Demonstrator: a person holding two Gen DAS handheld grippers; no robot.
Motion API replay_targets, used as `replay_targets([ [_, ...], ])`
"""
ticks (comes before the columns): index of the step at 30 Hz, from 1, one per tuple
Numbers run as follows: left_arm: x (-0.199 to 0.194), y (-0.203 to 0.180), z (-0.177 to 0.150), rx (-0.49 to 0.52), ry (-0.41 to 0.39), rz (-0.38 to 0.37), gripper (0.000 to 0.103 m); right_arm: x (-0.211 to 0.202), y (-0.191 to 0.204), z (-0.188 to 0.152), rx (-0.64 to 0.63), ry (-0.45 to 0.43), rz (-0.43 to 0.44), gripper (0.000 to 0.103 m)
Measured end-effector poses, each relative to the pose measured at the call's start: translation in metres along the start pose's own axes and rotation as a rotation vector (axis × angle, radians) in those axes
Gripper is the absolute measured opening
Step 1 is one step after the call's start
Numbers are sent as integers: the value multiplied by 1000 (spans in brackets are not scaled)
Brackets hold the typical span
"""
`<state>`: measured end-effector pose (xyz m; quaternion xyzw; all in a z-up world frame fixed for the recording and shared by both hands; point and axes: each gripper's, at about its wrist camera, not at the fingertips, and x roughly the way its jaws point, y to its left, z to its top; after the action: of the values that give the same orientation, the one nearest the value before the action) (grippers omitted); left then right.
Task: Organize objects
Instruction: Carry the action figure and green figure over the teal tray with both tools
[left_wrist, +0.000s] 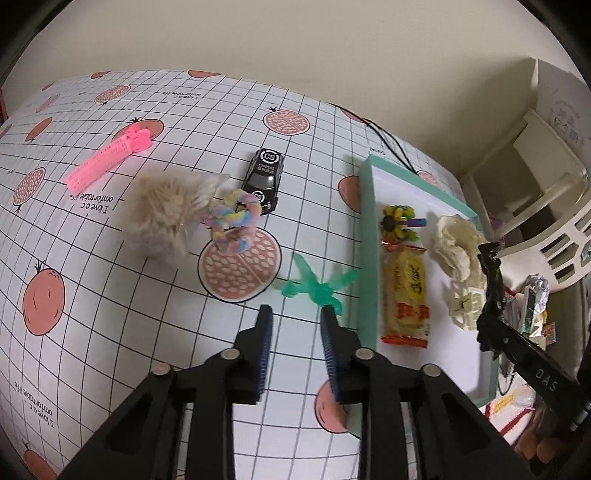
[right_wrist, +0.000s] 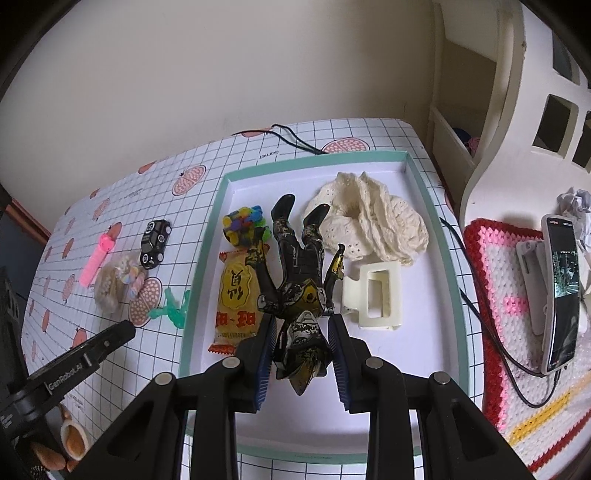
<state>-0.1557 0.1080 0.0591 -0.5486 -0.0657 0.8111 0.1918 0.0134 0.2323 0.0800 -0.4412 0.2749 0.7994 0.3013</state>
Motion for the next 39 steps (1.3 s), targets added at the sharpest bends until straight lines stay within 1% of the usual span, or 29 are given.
replay_targets([
  [1, 2, 0, 0, 0, 0, -1, 34, 1, 1, 0, -1, 2, 1, 31],
  [3, 7, -1, 1, -1, -2, -7, 36, 3, 2, 0, -3, 6, 4, 31],
  [5, 11, -5, 3, 16, -10, 4, 42, 5, 4, 0, -6, 8, 5, 31],
  [7, 16, -9, 4, 36, -22, 11, 51, 7, 5, -1, -10, 11, 4, 31],
  [9, 22, -11, 7, 46, -22, 15, 52, 9, 5, -1, -10, 14, 2, 31],
  [13, 33, -15, 10, 67, -26, 33, 52, 13, 4, 0, -9, 18, 4, 31],
  [16, 40, -17, 11, 77, -22, 30, 53, 15, 6, 0, -10, 19, 5, 31],
  [21, 51, -18, 11, 84, -18, 45, 53, 22, 7, -1, -11, 30, 7, 31],
  [28, 54, -21, 12, 94, -47, 51, 53, 27, 8, 0, -12, 33, 7, 31],
  [31, 54, -22, 10, 98, -55, 79, 46, 28, 8, 0, -11, 36, 6, 31],
  [32, 54, -22, 10, 93, -55, 71, 45, 29, 8, 0, -11, 36, 6, 31],
  [33, 53, -21, 10, 86, -54, 61, 40, 29, 8, 0, -12, 37, 6, 31],
  [39, 54, -20, 8, 68, -50, 45, 39, 28, 9, 0, -13, 36, 5, 31],
])
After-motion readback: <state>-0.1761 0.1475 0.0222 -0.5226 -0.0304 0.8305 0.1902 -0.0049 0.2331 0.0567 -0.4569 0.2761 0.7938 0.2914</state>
